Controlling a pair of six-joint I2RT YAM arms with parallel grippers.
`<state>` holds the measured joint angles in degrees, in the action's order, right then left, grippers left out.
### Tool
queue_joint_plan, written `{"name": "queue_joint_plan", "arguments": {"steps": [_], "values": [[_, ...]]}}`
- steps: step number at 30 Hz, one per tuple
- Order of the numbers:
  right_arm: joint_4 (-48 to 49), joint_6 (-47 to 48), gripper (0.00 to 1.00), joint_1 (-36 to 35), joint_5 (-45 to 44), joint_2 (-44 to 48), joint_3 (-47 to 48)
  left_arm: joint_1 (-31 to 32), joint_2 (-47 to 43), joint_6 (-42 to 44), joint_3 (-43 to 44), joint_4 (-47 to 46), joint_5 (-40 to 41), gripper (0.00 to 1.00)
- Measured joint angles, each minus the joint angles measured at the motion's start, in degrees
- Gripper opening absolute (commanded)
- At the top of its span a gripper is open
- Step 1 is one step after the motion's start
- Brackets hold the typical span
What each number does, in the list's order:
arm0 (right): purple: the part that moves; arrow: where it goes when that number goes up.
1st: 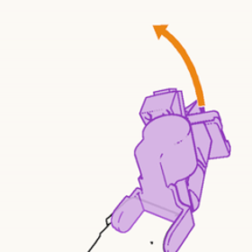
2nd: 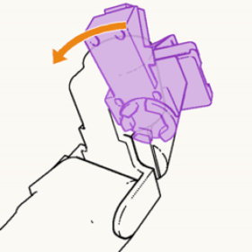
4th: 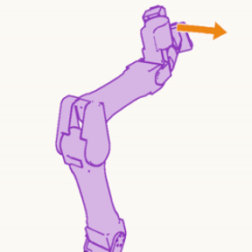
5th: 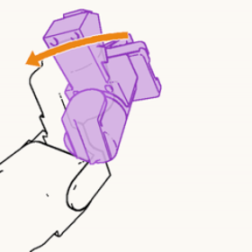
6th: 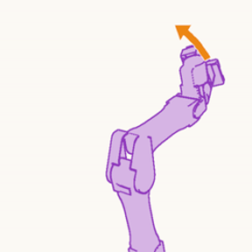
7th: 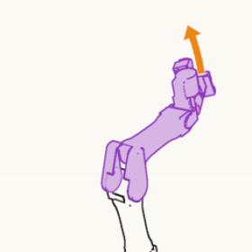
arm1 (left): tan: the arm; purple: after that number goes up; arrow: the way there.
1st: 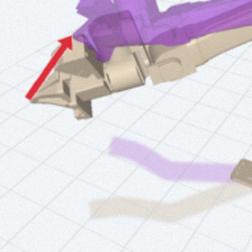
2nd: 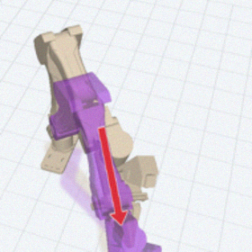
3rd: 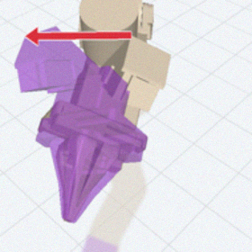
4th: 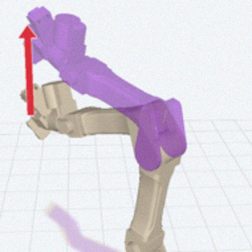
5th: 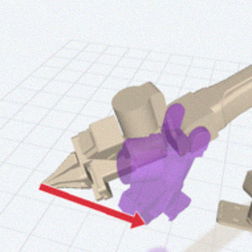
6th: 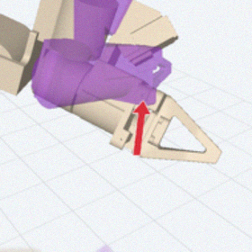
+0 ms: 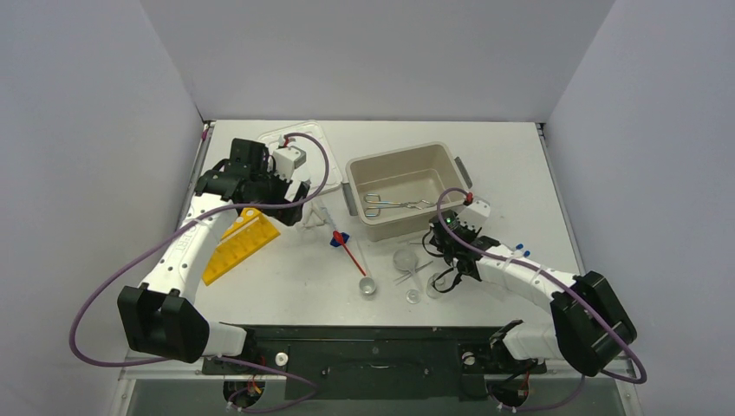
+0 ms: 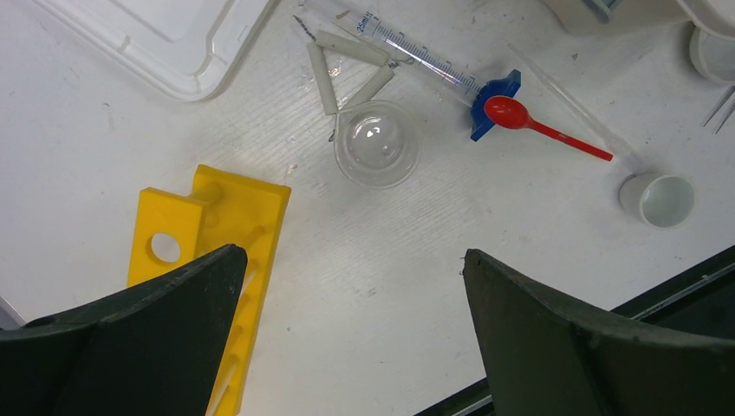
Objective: Organize the chemistry lab equipment
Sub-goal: Pick up the chemistry item at the center of the board.
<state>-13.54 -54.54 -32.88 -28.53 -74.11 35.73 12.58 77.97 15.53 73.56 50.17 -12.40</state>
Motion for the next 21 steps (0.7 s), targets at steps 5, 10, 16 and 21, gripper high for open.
{"name": "queue_joint_plan", "arguments": {"steps": [5,10,16,21], "values": [[-0.55,-1.33,0.42,-0.46,-0.72,-1.03,0.00,0.00,0.02,0.02,-0.17,0.04,0.02,0.97],[-0.68,-4.37,0.39,-0.44,-1.81,-3.67,0.17,0.00,0.04,-0.02,-0.20,0.07,0.02,0.97],[-0.63,-7.74,0.36,-0.15,-3.56,-9.81,2.32,0.00,0.04,0.17,-0.20,0.24,0.26,0.97],[-0.07,-9.25,0.36,1.05,-4.13,-11.96,2.51,0.00,0.04,0.61,-0.35,0.24,1.11,0.96]]}}
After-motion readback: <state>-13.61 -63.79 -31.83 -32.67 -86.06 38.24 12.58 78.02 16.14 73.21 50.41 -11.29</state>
